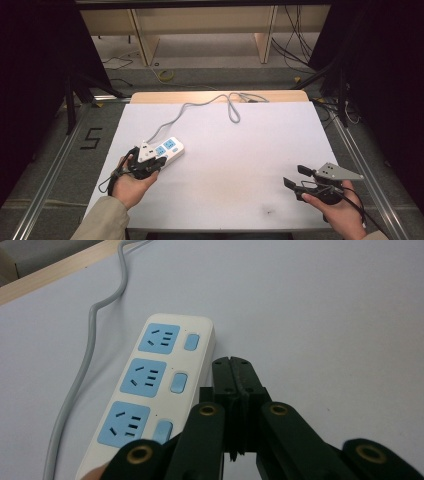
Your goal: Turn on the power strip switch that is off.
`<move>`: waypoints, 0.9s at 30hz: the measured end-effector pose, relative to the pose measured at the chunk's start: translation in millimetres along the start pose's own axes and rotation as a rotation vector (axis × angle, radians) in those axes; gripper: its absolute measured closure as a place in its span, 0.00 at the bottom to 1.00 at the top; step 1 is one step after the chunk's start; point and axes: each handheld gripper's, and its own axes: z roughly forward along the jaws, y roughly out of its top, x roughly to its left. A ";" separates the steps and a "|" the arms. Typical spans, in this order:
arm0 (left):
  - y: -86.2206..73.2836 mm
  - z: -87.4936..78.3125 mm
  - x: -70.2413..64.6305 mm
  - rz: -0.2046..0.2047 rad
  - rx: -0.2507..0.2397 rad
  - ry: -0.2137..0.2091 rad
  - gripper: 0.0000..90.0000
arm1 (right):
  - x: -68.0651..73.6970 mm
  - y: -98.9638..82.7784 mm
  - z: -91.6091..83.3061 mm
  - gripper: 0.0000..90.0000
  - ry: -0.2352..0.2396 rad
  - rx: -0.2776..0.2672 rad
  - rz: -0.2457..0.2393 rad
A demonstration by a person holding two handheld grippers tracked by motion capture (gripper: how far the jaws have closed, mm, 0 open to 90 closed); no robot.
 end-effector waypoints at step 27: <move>3.0 2.5 21.6 -0.030 0.036 0.028 1.00 | 0.4 0.0 0.1 0.33 0.000 0.003 -0.001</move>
